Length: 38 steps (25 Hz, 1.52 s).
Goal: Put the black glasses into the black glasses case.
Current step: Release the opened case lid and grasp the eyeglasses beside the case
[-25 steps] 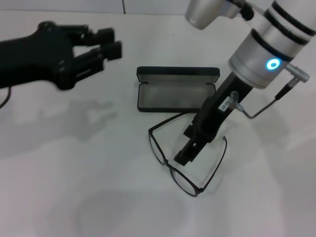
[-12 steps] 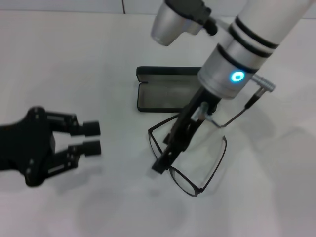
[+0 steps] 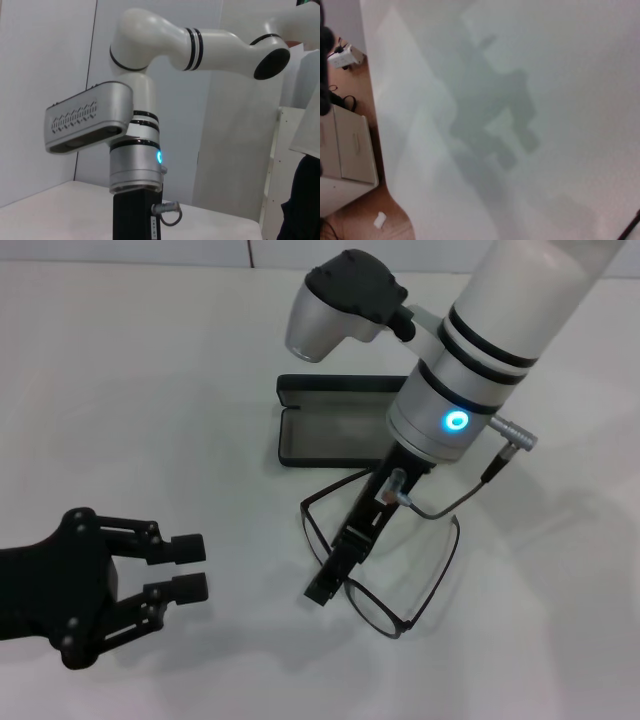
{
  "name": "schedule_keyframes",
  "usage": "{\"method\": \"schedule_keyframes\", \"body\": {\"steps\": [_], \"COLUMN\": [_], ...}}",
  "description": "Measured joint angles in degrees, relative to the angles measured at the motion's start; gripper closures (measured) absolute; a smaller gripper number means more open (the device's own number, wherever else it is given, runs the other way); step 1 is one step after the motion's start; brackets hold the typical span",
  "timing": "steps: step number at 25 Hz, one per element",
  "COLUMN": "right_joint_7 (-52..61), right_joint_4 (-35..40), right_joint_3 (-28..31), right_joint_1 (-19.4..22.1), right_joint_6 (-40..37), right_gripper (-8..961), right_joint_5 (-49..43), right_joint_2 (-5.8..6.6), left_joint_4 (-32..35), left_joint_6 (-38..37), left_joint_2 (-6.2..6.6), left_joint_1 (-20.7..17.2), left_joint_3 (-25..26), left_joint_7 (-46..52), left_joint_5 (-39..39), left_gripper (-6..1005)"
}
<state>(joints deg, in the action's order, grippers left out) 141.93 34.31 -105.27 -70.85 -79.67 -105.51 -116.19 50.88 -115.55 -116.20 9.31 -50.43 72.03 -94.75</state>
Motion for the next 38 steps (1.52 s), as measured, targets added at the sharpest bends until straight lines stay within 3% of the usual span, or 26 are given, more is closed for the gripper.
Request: {"method": "schedule_keyframes", "body": {"steps": [14,22,33,38], "right_joint_7": [-0.01,-0.46,-0.98,-1.27], "right_joint_4": [-0.38,0.39,2.03,2.07], "right_joint_3": [-3.03,-5.23,-7.38,-7.46], "right_joint_1": [3.25,4.85,6.25,6.55], "right_joint_6": [3.90,5.43,8.67,8.80], "right_gripper": [136,308,350,442], "right_joint_5": [0.81,2.32,3.82,4.71], "right_joint_2": [0.00,0.01,0.00,0.00], "left_joint_4": [-5.19,-5.52,-5.81,-5.88], "left_joint_6": [0.12,0.23,0.22,0.19], "left_joint_2": [-0.17,-0.40,-0.80,-0.97], "left_joint_1": [3.16,3.35,2.75,2.68], "left_joint_3": [0.27,0.48,0.51,0.51], "left_joint_7": [-2.80,-2.87,-3.45,-3.46], "left_joint_5": [-0.22,-0.22,-0.19,-0.17], "left_gripper": [726,726,726,726]}}
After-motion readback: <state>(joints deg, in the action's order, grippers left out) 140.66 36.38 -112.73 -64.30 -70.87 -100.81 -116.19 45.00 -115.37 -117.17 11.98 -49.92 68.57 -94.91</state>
